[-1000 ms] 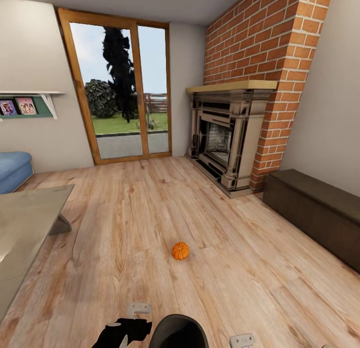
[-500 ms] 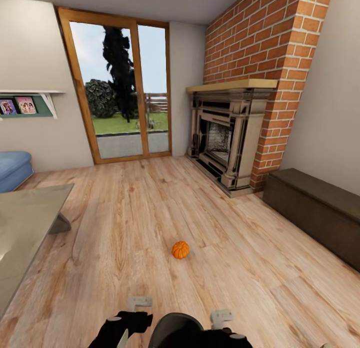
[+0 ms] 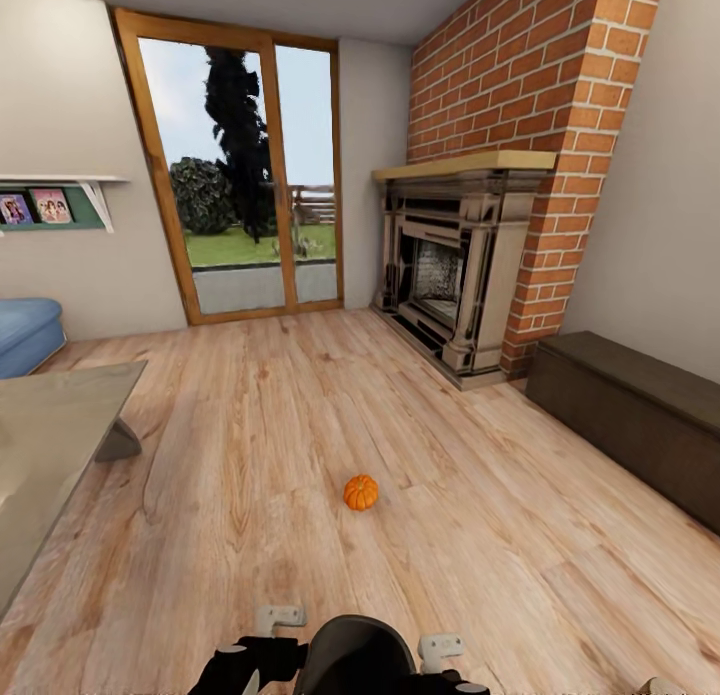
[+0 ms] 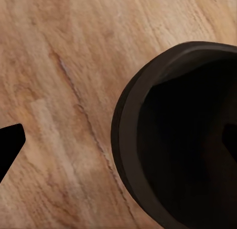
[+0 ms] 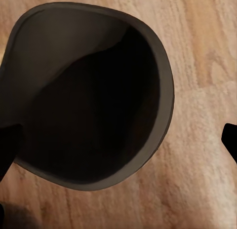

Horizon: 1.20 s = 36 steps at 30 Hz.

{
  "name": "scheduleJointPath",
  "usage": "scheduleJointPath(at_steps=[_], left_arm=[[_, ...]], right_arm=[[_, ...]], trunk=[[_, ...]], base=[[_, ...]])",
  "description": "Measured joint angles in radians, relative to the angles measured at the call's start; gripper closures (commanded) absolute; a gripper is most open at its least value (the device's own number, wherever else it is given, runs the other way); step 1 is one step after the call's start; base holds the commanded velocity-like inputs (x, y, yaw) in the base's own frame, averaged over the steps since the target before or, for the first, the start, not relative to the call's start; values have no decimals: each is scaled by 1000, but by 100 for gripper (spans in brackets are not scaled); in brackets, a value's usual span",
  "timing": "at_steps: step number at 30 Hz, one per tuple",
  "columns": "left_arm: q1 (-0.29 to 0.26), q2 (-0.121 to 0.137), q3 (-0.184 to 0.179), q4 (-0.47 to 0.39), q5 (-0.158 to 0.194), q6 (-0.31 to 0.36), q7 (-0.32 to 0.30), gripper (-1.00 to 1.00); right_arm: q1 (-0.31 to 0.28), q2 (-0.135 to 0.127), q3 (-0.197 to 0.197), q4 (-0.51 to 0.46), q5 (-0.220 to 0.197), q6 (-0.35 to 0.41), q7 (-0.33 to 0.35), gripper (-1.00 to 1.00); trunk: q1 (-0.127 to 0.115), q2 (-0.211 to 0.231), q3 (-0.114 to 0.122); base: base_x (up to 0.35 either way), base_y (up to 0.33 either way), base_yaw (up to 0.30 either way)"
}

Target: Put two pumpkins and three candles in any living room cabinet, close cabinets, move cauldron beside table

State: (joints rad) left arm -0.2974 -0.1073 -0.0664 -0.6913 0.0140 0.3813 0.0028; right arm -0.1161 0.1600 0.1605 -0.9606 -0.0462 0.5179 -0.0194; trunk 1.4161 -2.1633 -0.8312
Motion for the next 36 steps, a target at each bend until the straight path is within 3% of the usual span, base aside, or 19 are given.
scheduleJointPath(at_steps=[14,20,27,36], left_arm=[[-1,-3,-2,33,-1,-39,2,-100],[-1,-7,-4,22,-1,-40,7,-100],[-3,-10,-4,-11,-2,-39,11,-100],[-3,-10,-4,-39,-2,-39,11,-100]], right_arm=[[-5,-2,0,-14,2,-68,-9,-100],[-65,-2,-2,-22,6,-67,-78,-100],[-159,-2,0,-8,5,-62,-96,-100],[-182,-1,1,2,5,-51,-99,-100]], trunk=[[54,-98,-44],[77,-140,-63],[104,-189,-85],[138,-252,-113]], base=[[0,0,0],[0,0,0],[0,0,0],[0,0,0]])
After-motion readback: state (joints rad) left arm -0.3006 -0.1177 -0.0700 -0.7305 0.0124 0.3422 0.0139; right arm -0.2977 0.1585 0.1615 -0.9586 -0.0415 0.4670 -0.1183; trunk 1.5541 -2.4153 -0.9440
